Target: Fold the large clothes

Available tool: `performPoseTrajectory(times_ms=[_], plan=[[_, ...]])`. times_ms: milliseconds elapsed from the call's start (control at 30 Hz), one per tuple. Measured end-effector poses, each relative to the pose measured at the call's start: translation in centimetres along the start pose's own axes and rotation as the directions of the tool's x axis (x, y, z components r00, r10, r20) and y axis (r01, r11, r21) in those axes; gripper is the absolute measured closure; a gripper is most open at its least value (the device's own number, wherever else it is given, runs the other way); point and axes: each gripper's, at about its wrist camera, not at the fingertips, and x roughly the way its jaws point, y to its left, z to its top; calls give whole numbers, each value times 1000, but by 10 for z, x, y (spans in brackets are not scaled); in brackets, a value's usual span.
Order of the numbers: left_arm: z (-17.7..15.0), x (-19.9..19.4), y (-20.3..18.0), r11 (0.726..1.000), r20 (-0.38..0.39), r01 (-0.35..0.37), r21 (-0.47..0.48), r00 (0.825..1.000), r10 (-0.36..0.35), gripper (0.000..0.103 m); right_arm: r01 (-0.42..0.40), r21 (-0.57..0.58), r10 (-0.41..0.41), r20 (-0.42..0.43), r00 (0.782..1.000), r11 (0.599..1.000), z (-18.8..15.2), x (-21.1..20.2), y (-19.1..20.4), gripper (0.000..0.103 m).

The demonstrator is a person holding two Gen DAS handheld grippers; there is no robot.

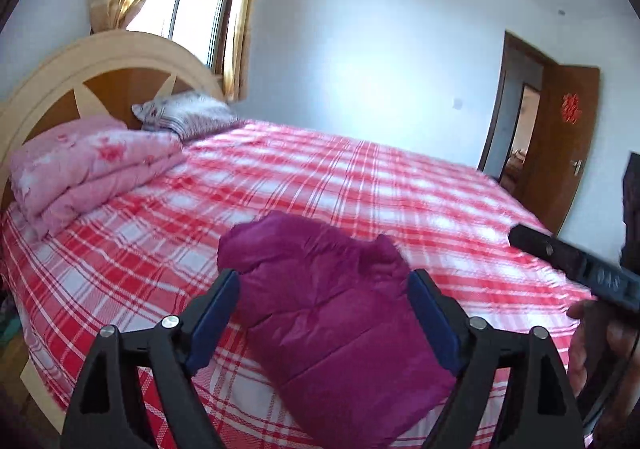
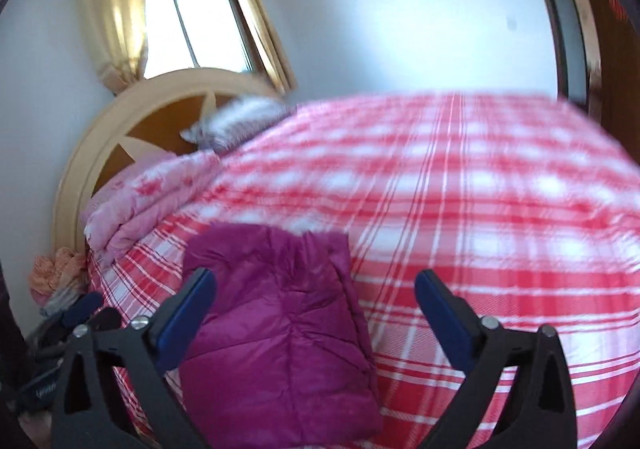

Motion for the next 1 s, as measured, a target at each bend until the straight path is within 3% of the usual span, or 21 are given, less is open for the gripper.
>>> performPoseTrajectory(times_ms=[300,1000], plan=[[3,-12,-6,999,15,49,7,999,-49,14,75,-74,-68,86,994,994,6,-46,13,0],[3,-22,-15,998,40,17,60,999,-20,13,46,-96,-34,127,991,994,-4,-64,19,0]])
